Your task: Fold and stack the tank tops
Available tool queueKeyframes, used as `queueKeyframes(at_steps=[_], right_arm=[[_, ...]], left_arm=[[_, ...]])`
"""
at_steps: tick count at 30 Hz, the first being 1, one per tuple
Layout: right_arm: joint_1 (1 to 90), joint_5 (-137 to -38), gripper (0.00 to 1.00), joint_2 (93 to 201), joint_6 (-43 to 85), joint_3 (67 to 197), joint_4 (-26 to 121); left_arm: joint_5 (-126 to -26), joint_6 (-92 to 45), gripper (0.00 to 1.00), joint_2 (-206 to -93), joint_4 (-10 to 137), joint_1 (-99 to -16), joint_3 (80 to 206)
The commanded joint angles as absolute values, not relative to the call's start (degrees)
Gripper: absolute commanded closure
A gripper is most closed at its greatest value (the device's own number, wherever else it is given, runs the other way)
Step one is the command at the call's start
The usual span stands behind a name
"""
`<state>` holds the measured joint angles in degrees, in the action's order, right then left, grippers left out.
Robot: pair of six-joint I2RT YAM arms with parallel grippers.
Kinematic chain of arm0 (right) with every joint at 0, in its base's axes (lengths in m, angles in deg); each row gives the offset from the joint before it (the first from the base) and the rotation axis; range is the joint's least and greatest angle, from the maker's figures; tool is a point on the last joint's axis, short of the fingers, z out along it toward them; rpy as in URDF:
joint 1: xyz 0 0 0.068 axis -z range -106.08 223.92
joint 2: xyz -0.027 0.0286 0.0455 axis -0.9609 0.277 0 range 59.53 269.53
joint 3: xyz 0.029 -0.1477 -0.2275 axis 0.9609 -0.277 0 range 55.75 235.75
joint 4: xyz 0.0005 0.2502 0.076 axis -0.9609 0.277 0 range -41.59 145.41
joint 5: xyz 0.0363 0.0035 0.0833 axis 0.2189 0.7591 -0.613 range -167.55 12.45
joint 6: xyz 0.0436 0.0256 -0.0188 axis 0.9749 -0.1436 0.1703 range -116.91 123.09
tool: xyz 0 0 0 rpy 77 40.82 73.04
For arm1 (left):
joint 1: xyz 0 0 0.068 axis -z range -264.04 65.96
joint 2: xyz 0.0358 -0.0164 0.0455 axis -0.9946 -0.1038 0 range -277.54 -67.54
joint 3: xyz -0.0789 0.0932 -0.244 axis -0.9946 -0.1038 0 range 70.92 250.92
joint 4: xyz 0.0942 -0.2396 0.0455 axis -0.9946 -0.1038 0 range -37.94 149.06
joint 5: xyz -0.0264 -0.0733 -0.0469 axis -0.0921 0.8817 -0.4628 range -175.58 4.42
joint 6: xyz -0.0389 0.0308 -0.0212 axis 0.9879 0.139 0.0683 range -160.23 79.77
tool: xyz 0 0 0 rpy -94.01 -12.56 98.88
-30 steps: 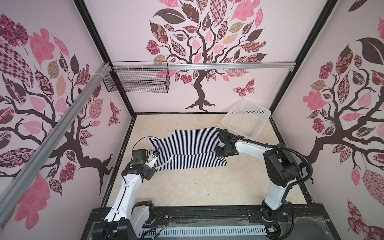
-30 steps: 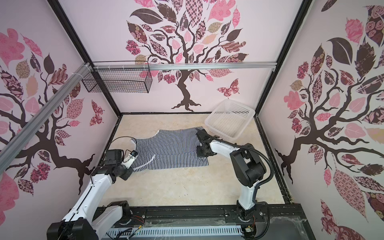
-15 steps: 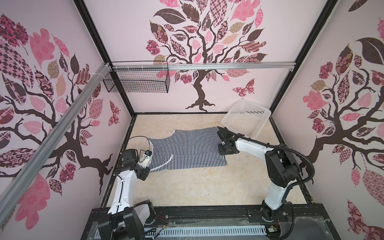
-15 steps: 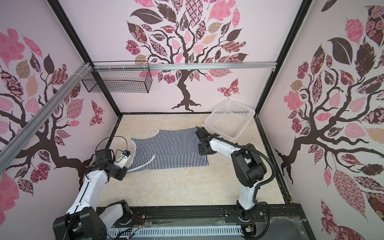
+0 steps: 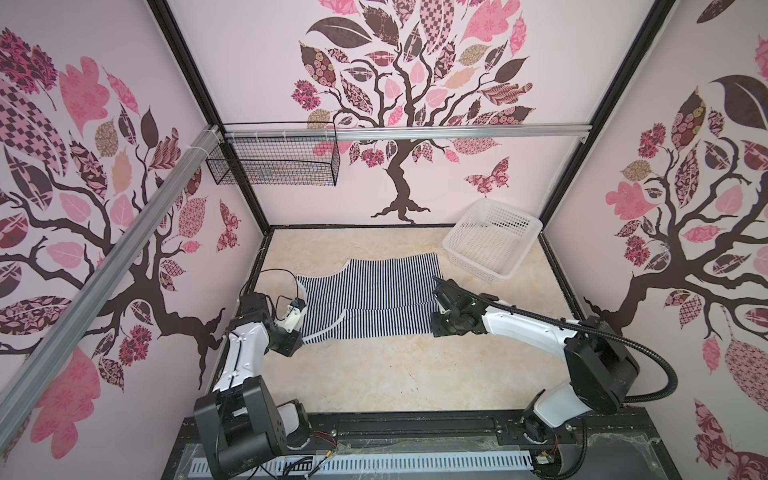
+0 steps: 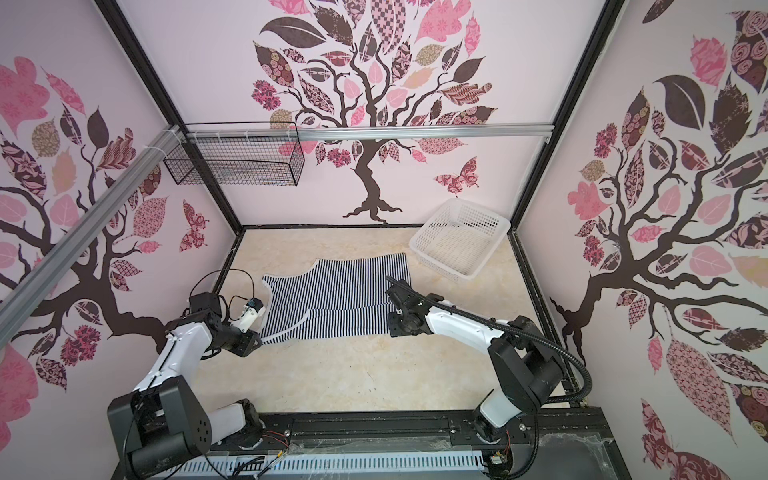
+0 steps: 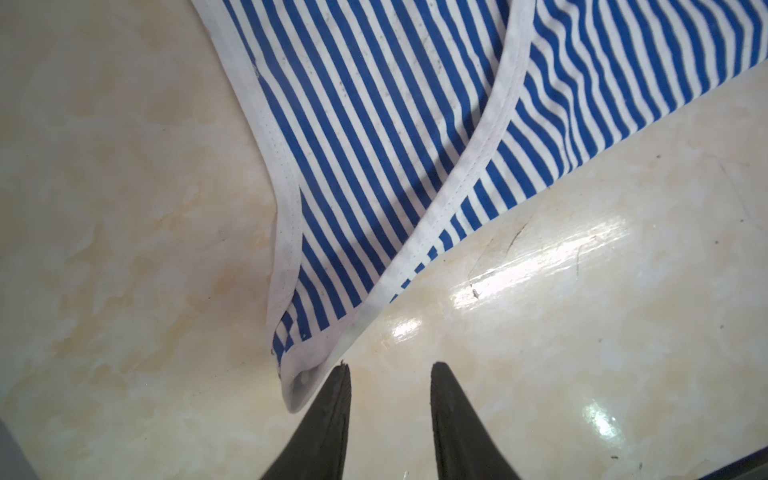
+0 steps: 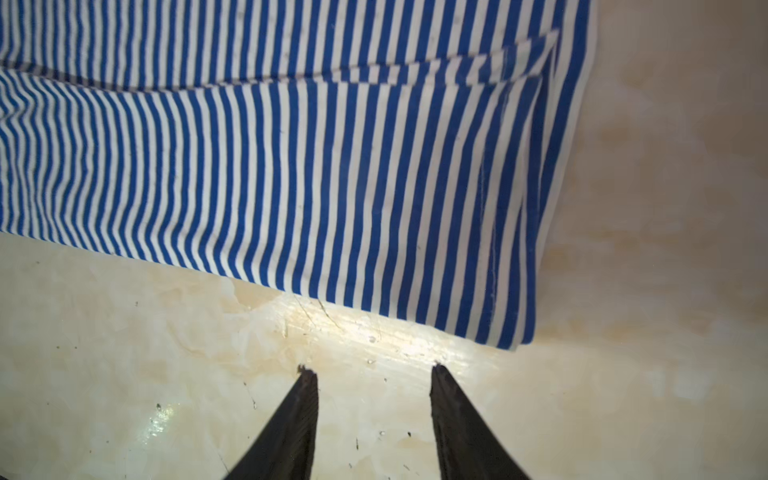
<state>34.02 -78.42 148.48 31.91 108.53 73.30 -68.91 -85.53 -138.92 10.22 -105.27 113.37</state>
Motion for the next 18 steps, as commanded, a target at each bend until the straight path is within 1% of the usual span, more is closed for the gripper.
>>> queueKeyframes(at_steps=[1,4,8,14,18], right_arm=[[33.84,-80.67,0.54,147.15,33.85,107.99,70.58],[33.8,-80.77,0.54,147.98,33.95,107.88,69.95],[33.84,-81.42,0.59,148.83,34.17,107.72,69.47],[33.82,-81.7,0.62,149.17,34.18,106.61,68.9],[33.81,-82.08,0.64,149.74,34.33,106.2,68.37]], left_arm=[[-64.69,-87.33,0.64,-141.47,8.43,-105.57,115.92],[-64.45,-87.6,0.64,-144.8,8.56,-105.57,117.15],[-65.83,-87.86,0.64,-148.14,9.54,-105.52,117.97],[-68.71,-87.92,0.65,-149.46,12.6,-105.55,117.57],[-70.93,-87.13,0.67,-149.37,15.74,-105.57,116.93]])
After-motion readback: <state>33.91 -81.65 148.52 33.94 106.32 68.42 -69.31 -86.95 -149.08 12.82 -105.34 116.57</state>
